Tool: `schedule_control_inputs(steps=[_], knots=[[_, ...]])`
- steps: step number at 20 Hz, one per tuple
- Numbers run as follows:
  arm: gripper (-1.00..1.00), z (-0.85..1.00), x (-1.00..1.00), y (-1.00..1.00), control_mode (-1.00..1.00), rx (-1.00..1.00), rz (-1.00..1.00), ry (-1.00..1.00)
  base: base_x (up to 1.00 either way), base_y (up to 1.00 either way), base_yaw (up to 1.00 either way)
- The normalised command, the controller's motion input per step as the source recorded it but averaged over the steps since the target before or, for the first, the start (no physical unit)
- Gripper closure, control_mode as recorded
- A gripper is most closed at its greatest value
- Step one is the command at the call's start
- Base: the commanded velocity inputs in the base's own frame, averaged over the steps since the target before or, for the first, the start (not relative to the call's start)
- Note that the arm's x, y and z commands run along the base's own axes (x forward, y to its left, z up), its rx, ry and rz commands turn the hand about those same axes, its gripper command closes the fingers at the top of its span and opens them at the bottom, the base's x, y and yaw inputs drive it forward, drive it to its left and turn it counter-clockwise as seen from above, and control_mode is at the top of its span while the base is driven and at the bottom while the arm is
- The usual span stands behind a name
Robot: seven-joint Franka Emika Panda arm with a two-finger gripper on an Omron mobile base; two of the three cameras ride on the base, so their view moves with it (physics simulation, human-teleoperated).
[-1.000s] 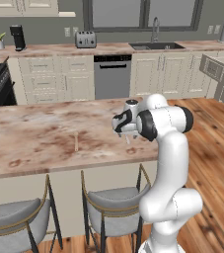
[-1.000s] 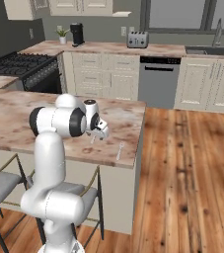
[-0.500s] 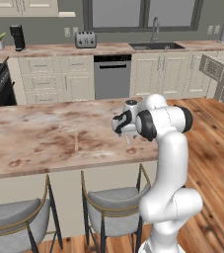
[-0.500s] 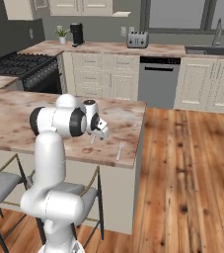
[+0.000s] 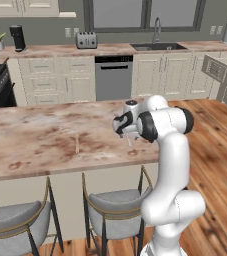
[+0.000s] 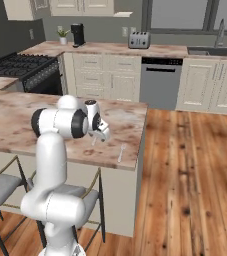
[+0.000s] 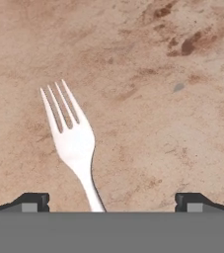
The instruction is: Pick up the metallic utensils from the counter and place them in the open drawer. Make sure not to pick up any wooden utensils.
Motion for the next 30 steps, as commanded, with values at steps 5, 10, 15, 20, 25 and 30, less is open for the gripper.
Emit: schedule_control_inputs(steps=[5,10,15,20,25,30], knots=[[1.00,-0.89,0.20,0.05,-1.00,0.00,0.00,0.05,0.00,0.00,0.00],[1.00,-0.81,0.19,0.03,-1.00,0.00,0.00,0.05,0.00,0.00,0.00],[1.00,-0.71,0.12,0.00,-1.00,-0.01,0.00,0.03,0.00,0.00,0.00],[1.00,-0.68,0.10,0.00,-1.00,0.00,0.01,0.00,0.00,0.00,0.00],[1.00,-0.92,0.06,-0.44,-1.00,0.03,0.05,0.00,0.00,0.00,0.00],[1.00,-1.00,-0.17,-0.78,-1.00,0.07,0.07,0.00,0.00,0.00,0.00]])
